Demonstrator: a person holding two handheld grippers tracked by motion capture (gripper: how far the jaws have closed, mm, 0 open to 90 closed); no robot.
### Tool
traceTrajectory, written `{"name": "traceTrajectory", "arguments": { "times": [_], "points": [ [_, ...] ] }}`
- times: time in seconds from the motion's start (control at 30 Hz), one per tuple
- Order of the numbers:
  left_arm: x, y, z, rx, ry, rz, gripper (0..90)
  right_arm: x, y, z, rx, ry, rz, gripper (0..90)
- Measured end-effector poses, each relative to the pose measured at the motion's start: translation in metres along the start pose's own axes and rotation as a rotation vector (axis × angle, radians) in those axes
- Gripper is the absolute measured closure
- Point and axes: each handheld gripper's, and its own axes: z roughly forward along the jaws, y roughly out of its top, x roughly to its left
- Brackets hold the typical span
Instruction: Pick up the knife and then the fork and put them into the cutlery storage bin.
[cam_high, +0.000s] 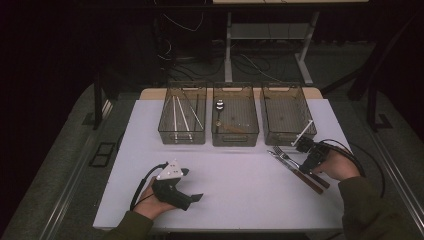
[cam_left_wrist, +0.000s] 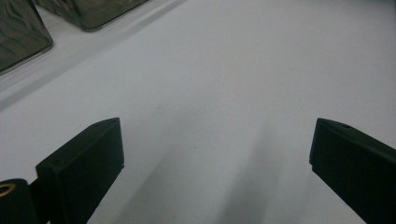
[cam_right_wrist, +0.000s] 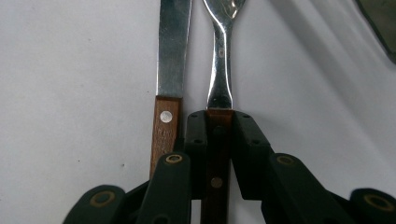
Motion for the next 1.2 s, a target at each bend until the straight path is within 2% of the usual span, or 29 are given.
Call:
{"name": "traceTrajectory", "arguments": {
  "times": [0.2, 0.67, 0.83, 1.0, 1.2],
  "points": [
    [0.0, 0.0, 0.0, 0.0, 0.0, -0.003, 1.7, -0.003, -0.013, -0.008, -0.095, 0.019, 0.001, 77.6],
    [0.002, -0.001, 0.0, -0.002, 0.003, -0.009, 1.6, -0.002, -0.04, -0.034, -0.401, 0.095, 0.022, 77.6],
    [0.002, -0.001, 0.0, -0.008, 0.004, -0.013, 1.6, -0.005, -0.045, -0.04, -0.484, 0.088, 0.032, 77.6],
    [0.003, -0.002, -0.001, -0.011, 0.001, -0.015, 1.3, -0.01, -0.05, -0.044, -0.569, 0.102, 0.062, 77.6],
    [0.004, -0.002, -0.001, -0.013, 0.001, -0.02, 0.9, -0.019, -0.053, -0.055, -0.713, 0.118, 0.122, 77.6]
  ]
}}
